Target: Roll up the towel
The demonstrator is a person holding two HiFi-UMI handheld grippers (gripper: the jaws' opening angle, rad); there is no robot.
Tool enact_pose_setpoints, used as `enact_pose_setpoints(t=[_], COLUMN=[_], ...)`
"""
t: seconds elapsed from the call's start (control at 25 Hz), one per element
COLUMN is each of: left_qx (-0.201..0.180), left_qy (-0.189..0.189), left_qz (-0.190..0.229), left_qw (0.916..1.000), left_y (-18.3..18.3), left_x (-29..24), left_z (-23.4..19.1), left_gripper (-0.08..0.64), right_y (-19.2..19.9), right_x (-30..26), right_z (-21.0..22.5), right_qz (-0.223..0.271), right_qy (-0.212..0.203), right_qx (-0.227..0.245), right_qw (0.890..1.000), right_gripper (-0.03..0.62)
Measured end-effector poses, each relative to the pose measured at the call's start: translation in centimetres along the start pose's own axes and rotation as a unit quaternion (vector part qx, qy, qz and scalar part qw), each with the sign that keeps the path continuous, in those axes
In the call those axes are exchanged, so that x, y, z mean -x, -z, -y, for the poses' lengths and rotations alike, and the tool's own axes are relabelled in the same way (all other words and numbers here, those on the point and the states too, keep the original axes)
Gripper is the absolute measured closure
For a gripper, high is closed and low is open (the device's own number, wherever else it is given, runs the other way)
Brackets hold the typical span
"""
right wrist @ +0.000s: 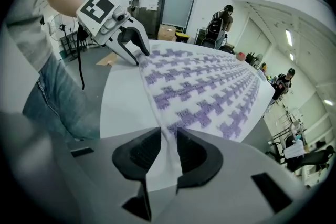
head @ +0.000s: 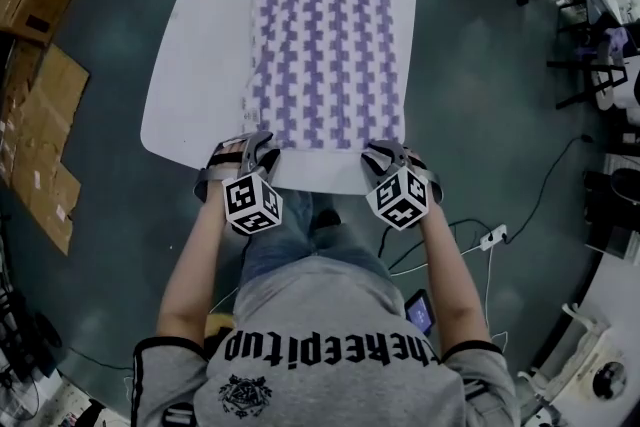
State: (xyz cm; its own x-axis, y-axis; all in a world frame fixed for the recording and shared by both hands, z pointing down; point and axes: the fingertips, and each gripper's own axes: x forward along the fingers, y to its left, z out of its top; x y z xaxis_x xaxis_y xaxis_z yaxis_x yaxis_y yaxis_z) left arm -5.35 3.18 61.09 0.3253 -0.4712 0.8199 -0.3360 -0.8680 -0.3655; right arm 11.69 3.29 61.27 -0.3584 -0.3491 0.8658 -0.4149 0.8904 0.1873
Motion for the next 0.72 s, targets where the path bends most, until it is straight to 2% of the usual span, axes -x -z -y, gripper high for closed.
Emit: enact_pose_setpoints(t=[0.16,0.24,0.36,0.44,0.72], left_qx=[0.001,-0.004,-0.02,-0.021,-0.021], left_qy=[0.025,0.033,0.02,0.02,0.062], left_qz=[0.001,0.0,-0.007,-0.009,-0.01], left_qw=[0.9997,0.9995,0.9996,0.9995,0.9978], left_y=[0.0,-0.2,0.0,0.3,0.7], left_x=[-0.2,-0.3,0.0,0.3,2.7], left_z=[0.0,0.6,1.4,1.8,5.0], left_gripper=[0.41,0.467,0.52,0.523,0.523], right_y=[0.2,0.4,0.4,0.3,1.2], right_x=[0.1,0.1,0.3,0.6,2.9], right_z=[0.6,0.7,0.2,-0.5,-4.1], right_qz=[0.002,-0.004,-0.012,-0.011,-0.002], right_qy=[-0.005,-0.01,-0.003,-0.003,-0.024], right_qx=[-0.011,-0.012,0.007,0.012,0.009], right_qw=[1.0,1.0,1.0,1.0,1.0], right_gripper=[0.499,0.536,0.568,0.583,0.589])
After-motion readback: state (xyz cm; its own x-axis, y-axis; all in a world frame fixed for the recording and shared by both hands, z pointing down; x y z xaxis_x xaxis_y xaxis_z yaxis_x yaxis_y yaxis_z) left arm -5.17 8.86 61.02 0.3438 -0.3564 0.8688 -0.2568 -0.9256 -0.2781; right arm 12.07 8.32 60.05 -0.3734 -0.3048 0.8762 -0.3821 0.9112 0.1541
